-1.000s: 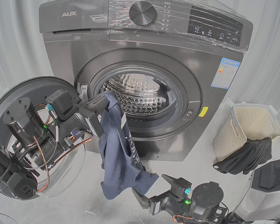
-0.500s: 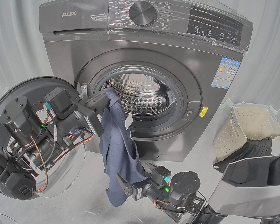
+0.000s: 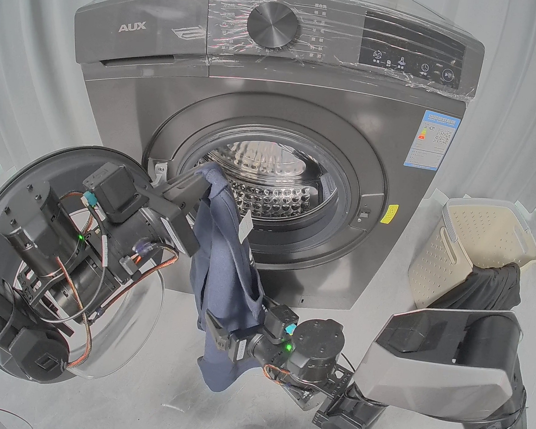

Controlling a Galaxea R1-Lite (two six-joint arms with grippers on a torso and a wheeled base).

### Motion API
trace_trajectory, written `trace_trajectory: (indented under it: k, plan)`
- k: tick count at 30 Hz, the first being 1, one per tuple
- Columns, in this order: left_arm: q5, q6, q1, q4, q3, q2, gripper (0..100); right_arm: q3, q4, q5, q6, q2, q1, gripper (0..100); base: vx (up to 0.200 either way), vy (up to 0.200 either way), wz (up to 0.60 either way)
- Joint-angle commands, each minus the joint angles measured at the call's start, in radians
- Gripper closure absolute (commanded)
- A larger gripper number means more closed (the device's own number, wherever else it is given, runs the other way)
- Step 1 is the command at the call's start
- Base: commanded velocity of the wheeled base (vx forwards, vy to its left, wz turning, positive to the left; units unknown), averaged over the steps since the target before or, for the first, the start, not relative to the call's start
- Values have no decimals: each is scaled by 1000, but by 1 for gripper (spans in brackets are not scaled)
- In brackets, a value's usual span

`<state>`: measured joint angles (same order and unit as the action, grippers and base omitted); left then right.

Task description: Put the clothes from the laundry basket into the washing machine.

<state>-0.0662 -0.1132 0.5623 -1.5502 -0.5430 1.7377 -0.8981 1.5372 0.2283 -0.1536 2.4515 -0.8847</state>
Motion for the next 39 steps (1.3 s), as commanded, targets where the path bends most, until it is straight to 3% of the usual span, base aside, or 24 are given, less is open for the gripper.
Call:
trace_trajectory:
  k: [1,13,14,19,24,30,35,36,38,39]
  plan:
    - [0,-2,8,1,-2,-10,100,-88,-5,26,-6,89,36,0,0,0,0]
    - [-1,-10,19,1,-11,-32,100,-90,-6,45,-7,106,47,0,0,0,0]
    - [-1,-10,19,1,-11,-32,100,-90,-5,51,-7,104,49,100,0,0,0]
    - [0,-10,-2,2,1,-17,100,-68,-5,55,-21,64,82,100,0,0,0]
    - [0,-5,-65,2,24,28,100,22,-9,55,-23,-58,148,100,0,0,0]
    - [-14,3,-70,2,80,68,100,59,-17,55,-20,-163,211,100,0,0,0]
    - [-21,21,-59,-1,163,120,100,54,-25,54,-18,-213,225,100,0,0,0]
    - [-38,40,-56,-1,186,145,100,47,-25,54,-18,-224,217,100,0,0,0]
    - [-43,43,-56,-1,192,151,100,45,-23,54,-18,-227,214,100,0,0,0]
    - [-69,60,-56,-1,218,183,100,34,-25,54,-18,-247,199,100,0,0,0]
